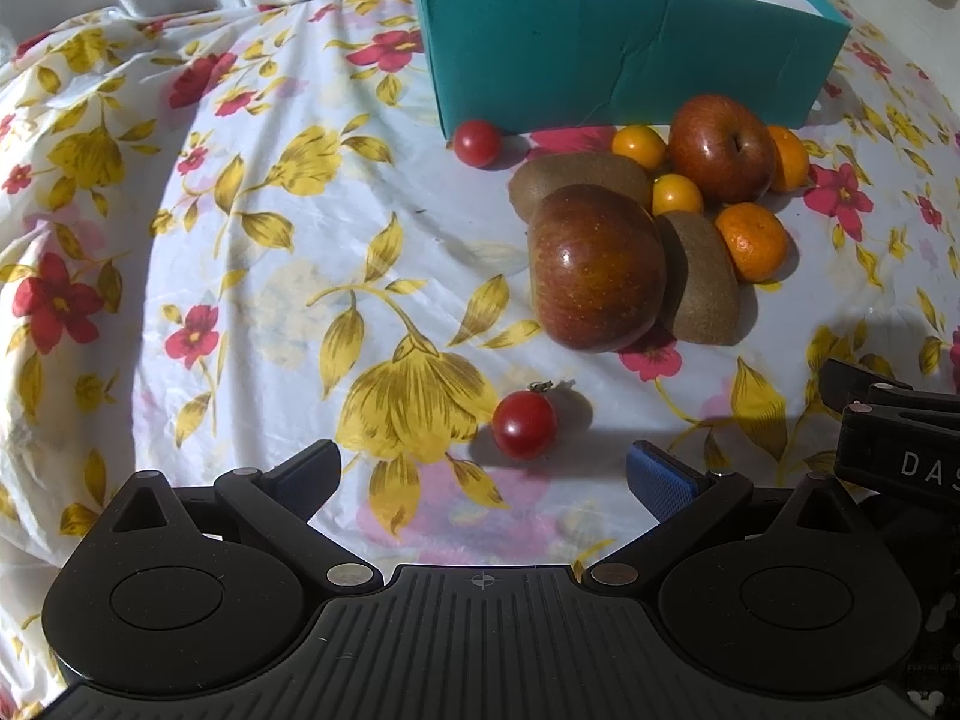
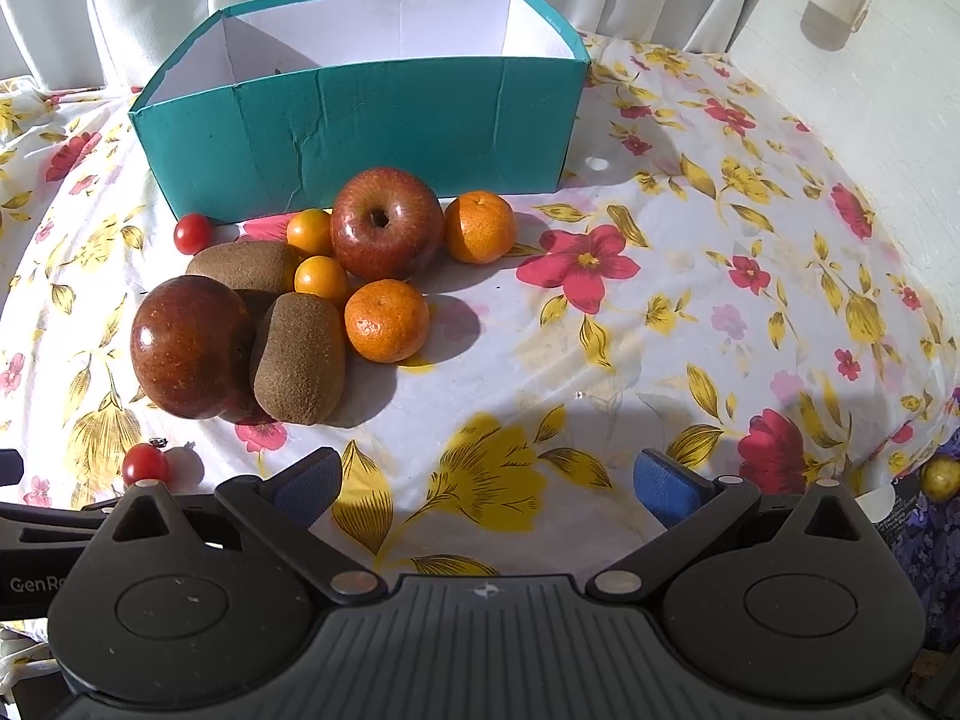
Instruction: Organize fruits
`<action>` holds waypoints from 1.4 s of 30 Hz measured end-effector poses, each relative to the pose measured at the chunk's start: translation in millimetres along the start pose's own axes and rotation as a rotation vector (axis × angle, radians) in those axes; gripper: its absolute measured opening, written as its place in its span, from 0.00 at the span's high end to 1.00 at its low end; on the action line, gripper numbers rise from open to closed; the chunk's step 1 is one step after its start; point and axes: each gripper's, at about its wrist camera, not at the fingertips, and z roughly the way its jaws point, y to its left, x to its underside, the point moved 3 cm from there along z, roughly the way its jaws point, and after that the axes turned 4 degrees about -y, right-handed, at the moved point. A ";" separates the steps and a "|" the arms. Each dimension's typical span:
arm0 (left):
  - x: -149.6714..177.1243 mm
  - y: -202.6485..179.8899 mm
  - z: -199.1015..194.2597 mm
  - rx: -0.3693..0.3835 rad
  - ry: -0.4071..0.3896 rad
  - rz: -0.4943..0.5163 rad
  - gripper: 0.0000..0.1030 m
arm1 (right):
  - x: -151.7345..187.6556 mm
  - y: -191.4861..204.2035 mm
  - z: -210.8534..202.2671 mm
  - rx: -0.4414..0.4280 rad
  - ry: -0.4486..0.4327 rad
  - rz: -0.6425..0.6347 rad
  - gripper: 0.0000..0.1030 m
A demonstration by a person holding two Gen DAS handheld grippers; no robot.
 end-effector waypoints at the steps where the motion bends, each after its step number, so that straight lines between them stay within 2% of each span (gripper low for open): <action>1: -0.4 0.4 0.1 0.002 0.001 0.000 0.00 | 0.1 -0.4 0.0 0.001 0.001 0.001 0.00; 42: -3.9 0.8 5.1 0.004 0.008 -0.009 0.00 | -5.7 -2.2 6.7 -0.010 -0.011 0.000 0.00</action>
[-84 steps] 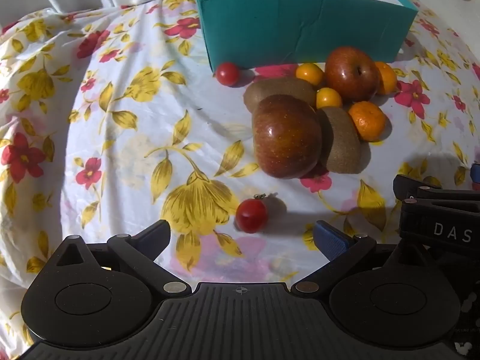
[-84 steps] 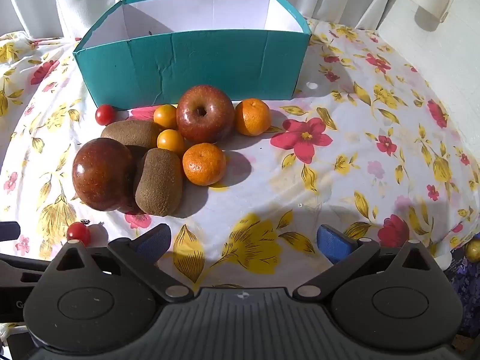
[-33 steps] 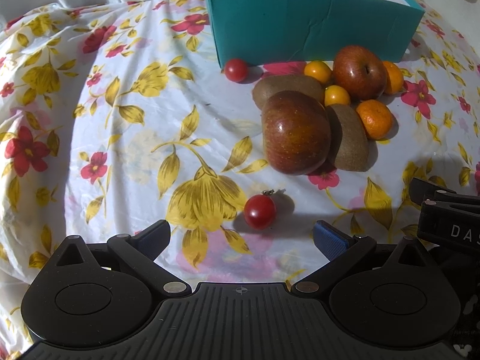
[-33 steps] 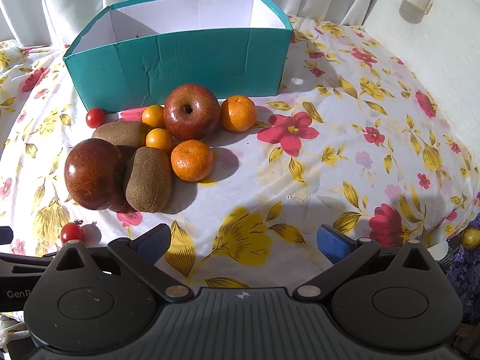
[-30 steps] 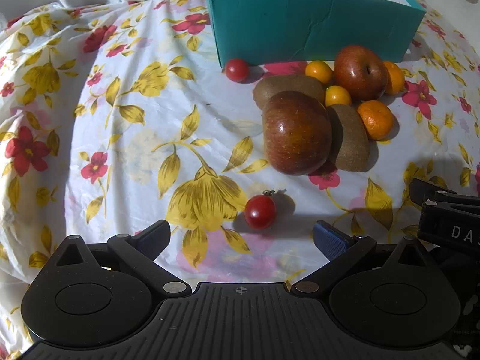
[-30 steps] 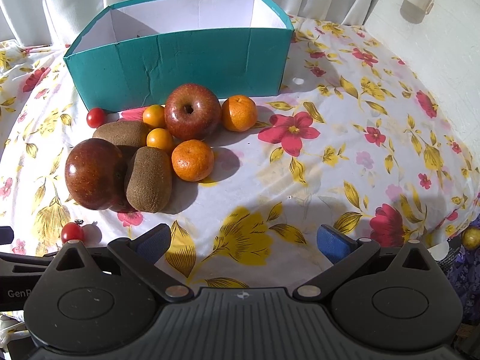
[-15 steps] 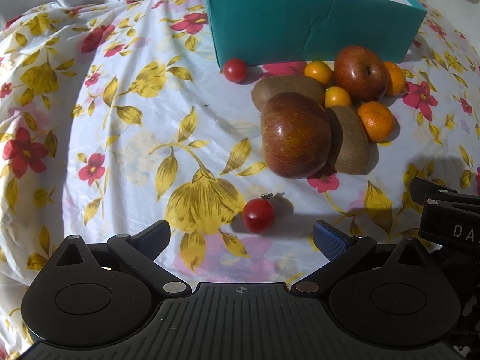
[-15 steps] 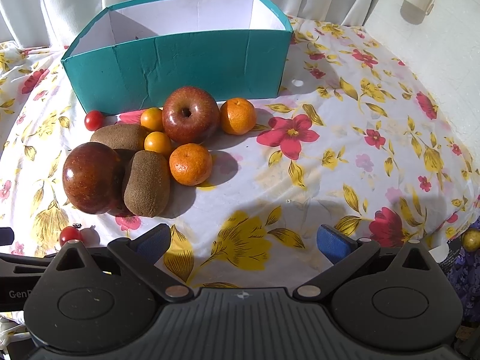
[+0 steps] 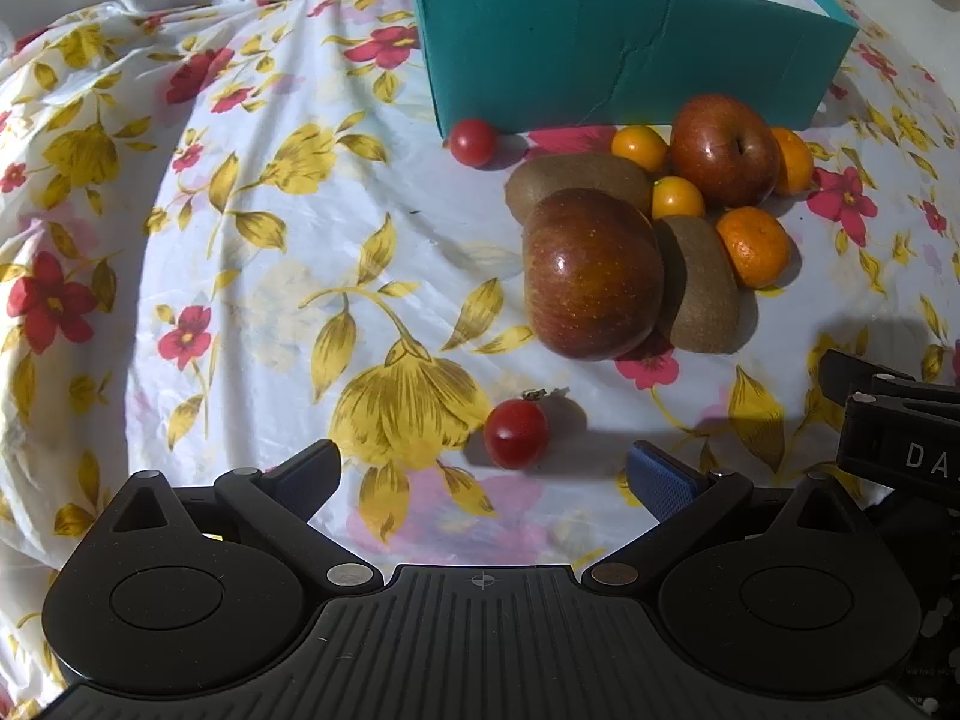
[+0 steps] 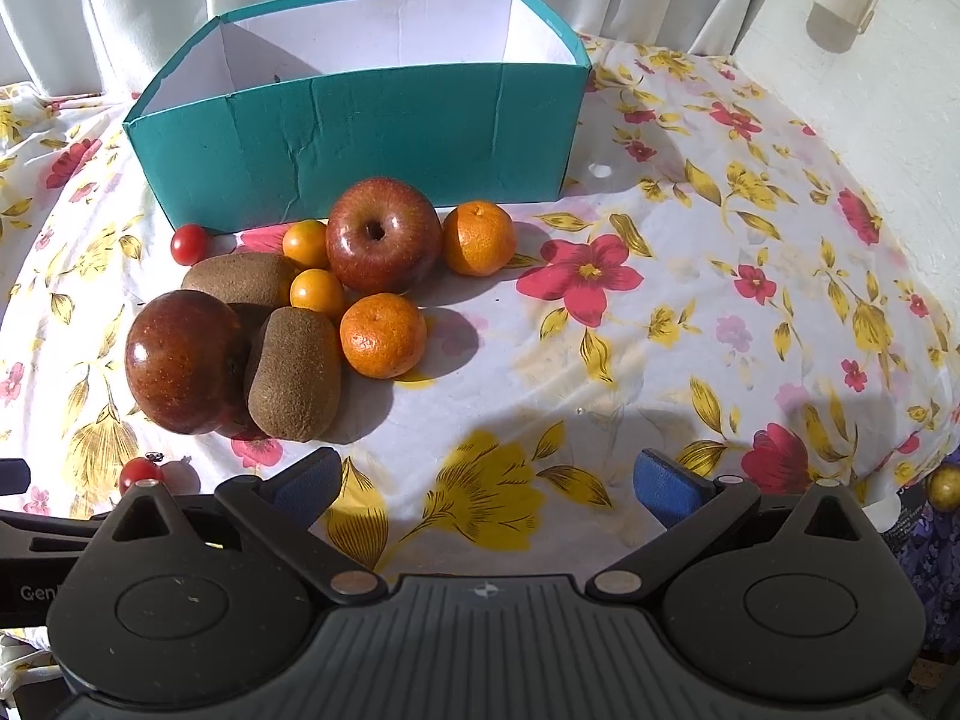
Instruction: Organize fruits
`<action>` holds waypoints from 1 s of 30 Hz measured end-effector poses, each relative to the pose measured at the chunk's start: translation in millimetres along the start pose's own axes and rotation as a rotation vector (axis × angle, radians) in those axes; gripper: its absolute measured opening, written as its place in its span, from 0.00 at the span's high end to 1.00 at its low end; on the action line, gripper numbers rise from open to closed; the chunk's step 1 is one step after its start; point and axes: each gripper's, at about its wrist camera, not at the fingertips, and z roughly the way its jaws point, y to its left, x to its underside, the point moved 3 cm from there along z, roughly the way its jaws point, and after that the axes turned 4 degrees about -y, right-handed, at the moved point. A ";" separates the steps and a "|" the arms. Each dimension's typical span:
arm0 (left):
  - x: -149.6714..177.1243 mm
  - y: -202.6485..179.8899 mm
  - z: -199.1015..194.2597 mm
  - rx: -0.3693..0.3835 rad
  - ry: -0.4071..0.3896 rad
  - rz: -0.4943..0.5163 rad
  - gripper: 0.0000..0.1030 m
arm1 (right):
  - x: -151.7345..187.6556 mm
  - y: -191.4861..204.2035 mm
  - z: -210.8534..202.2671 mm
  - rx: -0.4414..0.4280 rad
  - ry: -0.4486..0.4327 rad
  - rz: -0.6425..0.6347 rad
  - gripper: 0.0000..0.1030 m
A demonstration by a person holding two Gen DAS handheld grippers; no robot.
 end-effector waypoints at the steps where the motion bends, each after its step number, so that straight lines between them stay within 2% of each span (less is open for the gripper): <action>1: 0.1 0.6 -0.2 0.000 0.000 -0.001 0.00 | -0.2 0.3 0.2 -0.001 0.000 -0.001 0.00; 30: -3.7 -3.0 -0.8 0.038 -0.013 0.011 0.00 | -3.0 2.1 -2.6 -0.014 -0.029 -0.016 0.00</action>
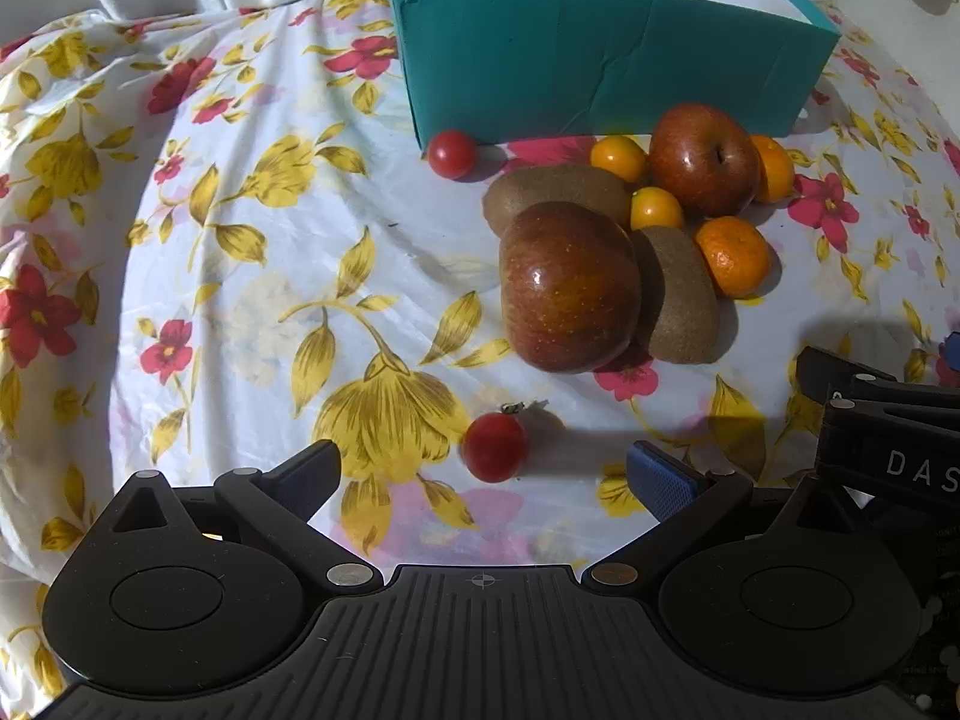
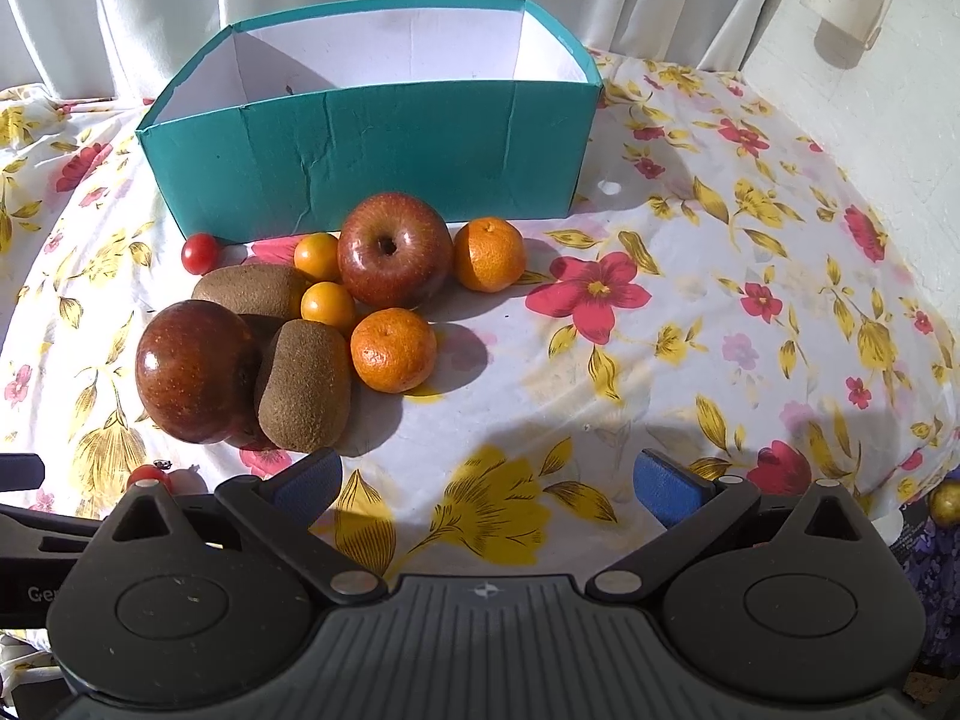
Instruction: Organize fruits
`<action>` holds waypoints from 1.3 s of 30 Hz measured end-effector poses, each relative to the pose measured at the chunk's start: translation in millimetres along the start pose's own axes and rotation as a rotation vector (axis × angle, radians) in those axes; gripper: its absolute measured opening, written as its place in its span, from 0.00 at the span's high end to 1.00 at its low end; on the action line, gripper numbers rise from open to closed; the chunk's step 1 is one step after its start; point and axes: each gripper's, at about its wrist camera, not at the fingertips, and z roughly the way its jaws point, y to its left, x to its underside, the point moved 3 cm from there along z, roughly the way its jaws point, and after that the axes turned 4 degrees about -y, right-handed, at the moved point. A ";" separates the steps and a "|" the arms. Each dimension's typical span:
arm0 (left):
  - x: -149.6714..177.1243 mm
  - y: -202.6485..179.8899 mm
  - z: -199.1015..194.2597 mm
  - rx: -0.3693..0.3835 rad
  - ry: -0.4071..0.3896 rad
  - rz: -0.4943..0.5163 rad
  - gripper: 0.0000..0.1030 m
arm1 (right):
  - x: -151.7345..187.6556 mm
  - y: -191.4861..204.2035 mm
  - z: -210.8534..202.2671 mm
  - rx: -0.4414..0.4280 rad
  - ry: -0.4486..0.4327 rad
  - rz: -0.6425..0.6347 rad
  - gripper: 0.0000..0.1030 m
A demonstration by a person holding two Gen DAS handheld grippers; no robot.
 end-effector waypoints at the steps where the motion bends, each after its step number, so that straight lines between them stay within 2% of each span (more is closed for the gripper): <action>1: -0.4 -0.4 0.3 0.001 0.001 0.000 0.00 | -0.4 0.1 -0.1 -0.001 -0.003 -0.002 0.00; 13: -1.6 -0.6 2.5 0.016 0.000 0.003 0.00 | -1.9 0.5 1.3 -0.018 -0.018 -0.013 0.00; 20: -0.9 -0.7 2.7 0.049 -0.036 0.011 0.00 | -0.5 -4.4 2.9 -0.058 -0.037 0.006 0.00; 24: 3.3 -3.4 -2.3 0.052 -0.139 0.049 0.00 | 1.8 -6.6 -1.7 -0.088 -0.120 0.009 0.00; 28: 11.2 -4.4 -10.3 0.038 -0.287 0.090 0.00 | 6.8 -9.3 -6.4 -0.123 -0.254 0.004 0.00; 31: 18.3 -2.3 -7.8 0.024 -0.343 0.104 0.00 | 13.7 -12.7 -5.0 -0.175 -0.349 0.005 0.00; 35: 29.5 0.0 -6.5 0.045 -0.424 0.113 0.01 | 19.0 -15.7 5.1 -0.187 -0.346 0.027 0.00; 37: 34.1 -0.9 -4.8 0.050 -0.444 0.126 0.04 | 21.2 -17.8 6.2 -0.202 -0.365 0.046 0.00; 39: 35.7 -3.3 1.2 0.029 -0.422 0.149 0.18 | 22.0 -18.1 6.9 -0.201 -0.378 0.053 0.00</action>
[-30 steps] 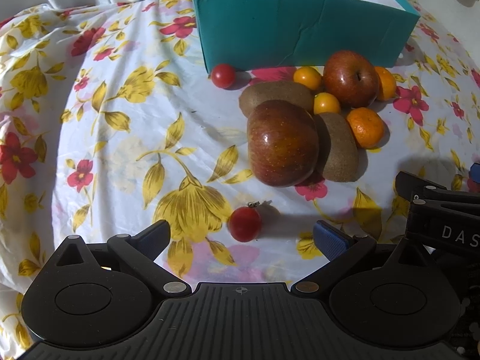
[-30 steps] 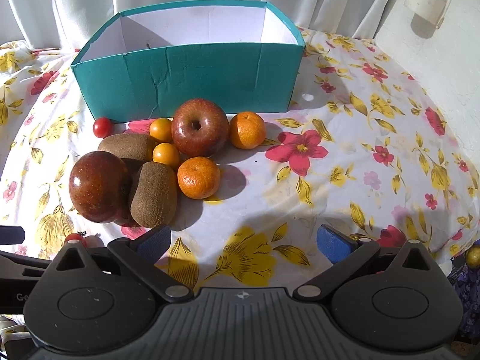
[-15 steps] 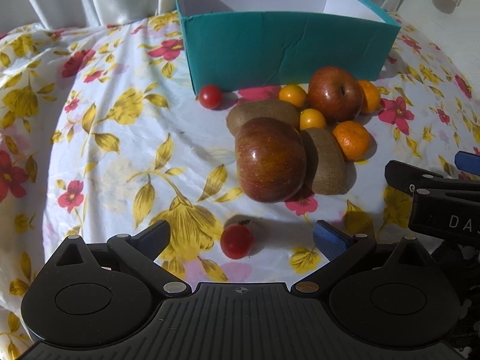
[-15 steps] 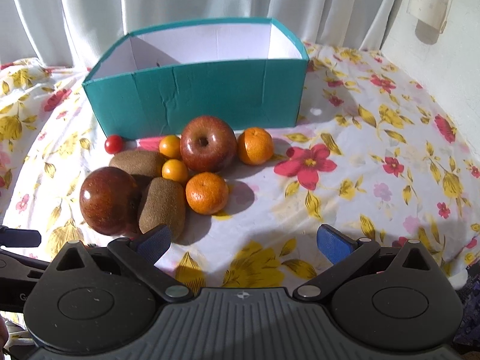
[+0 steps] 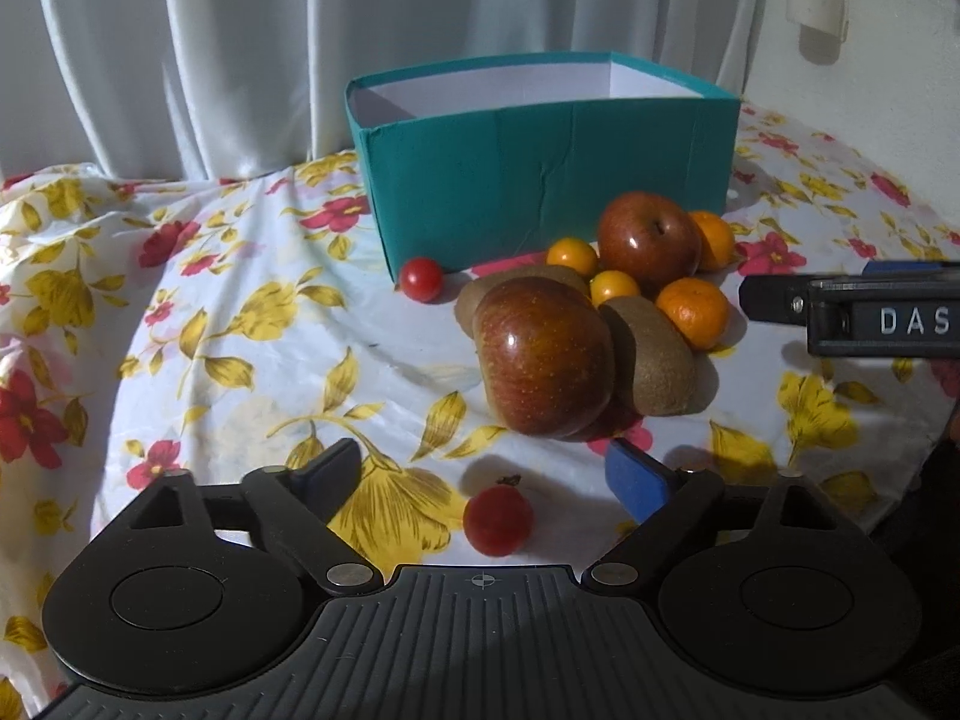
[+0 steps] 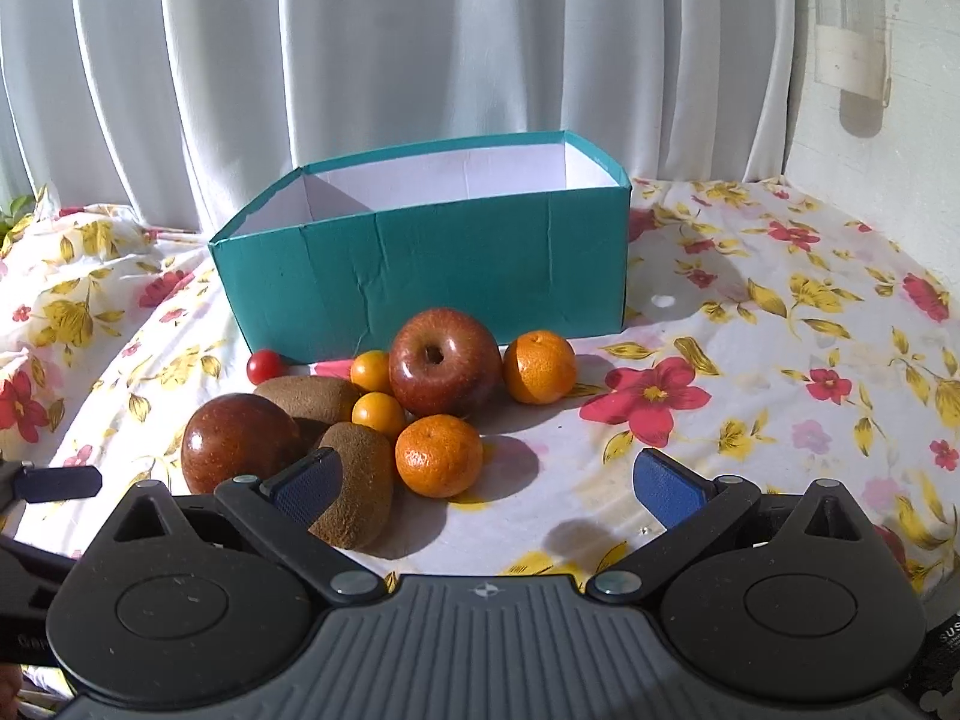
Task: Organize fruits
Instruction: 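Grasp the red cherry tomato with the left tool while the right tool grasps a mandarin, then carry the tomato and mandarin over the teal box and open both tools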
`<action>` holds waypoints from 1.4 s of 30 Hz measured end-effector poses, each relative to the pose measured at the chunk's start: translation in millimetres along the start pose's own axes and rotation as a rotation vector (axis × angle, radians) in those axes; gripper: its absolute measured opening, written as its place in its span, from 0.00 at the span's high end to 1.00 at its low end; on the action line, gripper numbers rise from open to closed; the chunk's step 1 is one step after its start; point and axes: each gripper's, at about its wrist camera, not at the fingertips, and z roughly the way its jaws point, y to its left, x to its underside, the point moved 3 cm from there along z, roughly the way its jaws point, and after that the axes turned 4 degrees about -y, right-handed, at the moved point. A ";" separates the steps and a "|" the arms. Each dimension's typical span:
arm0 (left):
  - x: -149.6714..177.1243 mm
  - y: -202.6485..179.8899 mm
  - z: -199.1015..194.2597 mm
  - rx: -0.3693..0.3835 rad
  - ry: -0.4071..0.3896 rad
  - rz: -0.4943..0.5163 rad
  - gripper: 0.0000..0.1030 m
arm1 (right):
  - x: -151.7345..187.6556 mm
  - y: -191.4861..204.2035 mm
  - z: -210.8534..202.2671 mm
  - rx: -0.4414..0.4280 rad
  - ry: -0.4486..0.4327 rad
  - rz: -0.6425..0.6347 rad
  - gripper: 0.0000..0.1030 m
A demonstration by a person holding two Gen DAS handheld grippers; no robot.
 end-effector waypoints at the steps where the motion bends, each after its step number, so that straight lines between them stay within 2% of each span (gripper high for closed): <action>1: 3.5 -1.1 2.8 -0.007 0.022 0.012 0.21 | 0.5 0.2 0.9 0.004 -0.005 -0.001 0.00; 4: 10.2 -2.2 5.4 0.005 0.037 0.024 0.22 | 2.4 2.0 5.8 0.021 -0.008 -0.026 0.03; 7: 13.6 -2.4 9.3 0.024 0.049 0.016 0.25 | 5.6 3.7 13.4 0.035 -0.003 -0.057 0.14; 10: 17.4 -2.2 16.0 0.043 0.077 -0.003 0.39 | 8.0 3.4 22.4 0.029 0.018 -0.056 0.23; 13: 18.1 1.0 16.1 0.072 0.075 -0.027 0.45 | 9.3 3.6 30.7 0.026 0.031 -0.056 0.29; 15: 17.9 2.6 15.5 0.080 0.074 -0.038 0.53 | 9.7 5.1 35.4 0.031 0.033 -0.071 0.35; 17: 17.1 4.2 15.7 0.085 0.076 -0.044 0.57 | 9.8 6.9 40.4 0.017 0.036 -0.079 0.37; 19: 16.4 5.6 15.6 0.088 0.077 -0.050 0.66 | 8.6 9.7 42.5 -0.001 0.030 -0.082 0.37; 21: 15.7 7.6 15.4 0.093 0.081 -0.061 0.70 | 7.9 14.6 44.8 -0.014 0.034 -0.104 0.39; 23: 15.2 10.6 15.5 0.104 0.083 -0.080 0.70 | 8.2 18.9 47.4 -0.032 0.049 -0.116 0.45; 32: 13.9 16.9 15.8 0.117 0.102 -0.112 0.71 | 6.4 18.5 57.9 -0.068 0.053 -0.082 0.46; 36: 14.3 17.8 15.3 0.116 0.101 -0.111 0.72 | 10.8 21.7 64.2 -0.099 0.104 -0.058 0.57; 42: 11.9 17.7 10.2 0.124 0.086 -0.103 0.72 | 12.5 13.8 60.3 -0.070 0.079 -0.011 0.59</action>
